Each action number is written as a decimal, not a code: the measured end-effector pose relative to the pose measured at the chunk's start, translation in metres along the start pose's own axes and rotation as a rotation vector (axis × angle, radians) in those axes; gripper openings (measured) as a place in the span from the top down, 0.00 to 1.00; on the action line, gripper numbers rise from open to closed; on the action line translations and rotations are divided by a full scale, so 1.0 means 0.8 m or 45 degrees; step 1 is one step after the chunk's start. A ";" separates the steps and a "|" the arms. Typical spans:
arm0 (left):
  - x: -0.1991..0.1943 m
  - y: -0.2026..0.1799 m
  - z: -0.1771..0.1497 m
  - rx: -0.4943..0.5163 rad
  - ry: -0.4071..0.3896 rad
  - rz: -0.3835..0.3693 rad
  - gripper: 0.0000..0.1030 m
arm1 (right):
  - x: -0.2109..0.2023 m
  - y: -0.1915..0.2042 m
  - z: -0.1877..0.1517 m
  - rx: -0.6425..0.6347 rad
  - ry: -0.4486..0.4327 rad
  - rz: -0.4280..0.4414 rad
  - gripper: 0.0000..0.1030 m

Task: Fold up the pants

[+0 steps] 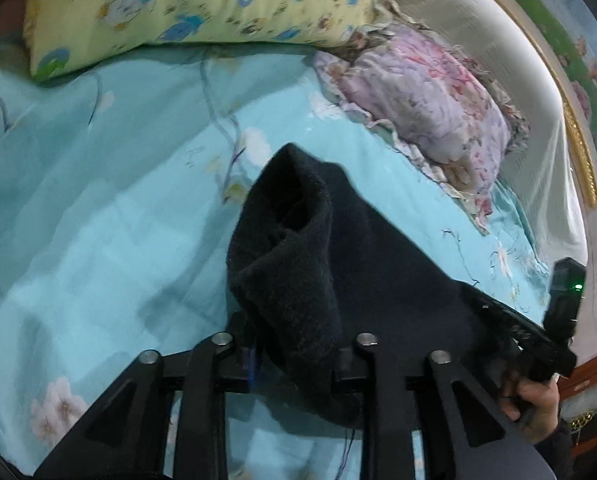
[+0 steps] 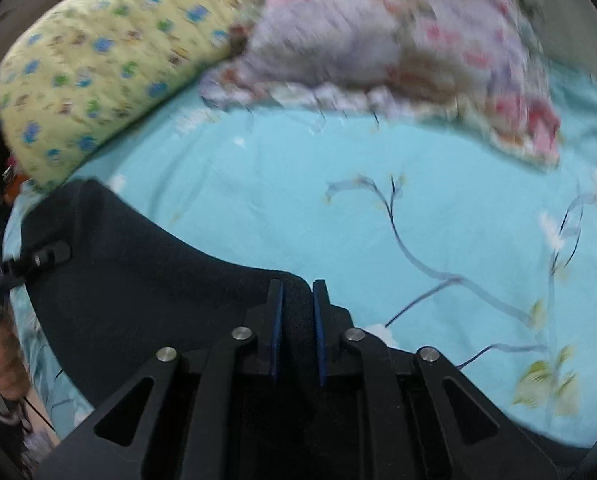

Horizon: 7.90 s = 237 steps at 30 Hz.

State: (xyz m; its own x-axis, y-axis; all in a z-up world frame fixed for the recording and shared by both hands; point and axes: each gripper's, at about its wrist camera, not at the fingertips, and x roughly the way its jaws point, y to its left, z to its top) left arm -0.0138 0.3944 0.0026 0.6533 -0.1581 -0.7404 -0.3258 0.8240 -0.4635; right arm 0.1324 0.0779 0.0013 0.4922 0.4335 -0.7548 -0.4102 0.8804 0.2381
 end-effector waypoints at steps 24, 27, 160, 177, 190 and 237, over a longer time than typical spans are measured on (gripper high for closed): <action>-0.020 -0.220 -0.036 0.409 0.072 -0.216 0.24 | -0.235 -0.114 -0.180 0.510 -0.290 -0.080 0.48; -0.009 -0.264 -0.051 0.484 0.125 -0.264 0.24 | -0.259 -0.137 -0.211 0.597 -0.318 -0.116 0.48; -0.017 -0.096 -0.099 -0.051 0.240 -0.382 0.34 | -0.160 -0.001 -0.122 0.273 -0.148 0.437 0.46; -0.036 0.005 -0.068 -0.303 0.127 -0.211 0.25 | -0.109 0.060 -0.046 0.082 -0.070 0.471 0.46; -0.011 0.024 -0.045 -0.399 0.107 -0.183 0.24 | -0.028 0.113 0.043 -0.159 0.053 0.496 0.46; -0.067 -0.173 -0.027 0.017 -0.127 -0.359 0.64 | -0.110 0.054 0.066 -0.103 -0.114 0.742 0.79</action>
State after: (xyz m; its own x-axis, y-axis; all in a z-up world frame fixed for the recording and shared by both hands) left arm -0.0184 0.2771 0.0964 0.7811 -0.3280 -0.5313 -0.1130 0.7626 -0.6370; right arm 0.1116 0.0881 0.1103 0.2301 0.8585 -0.4583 -0.6876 0.4767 0.5476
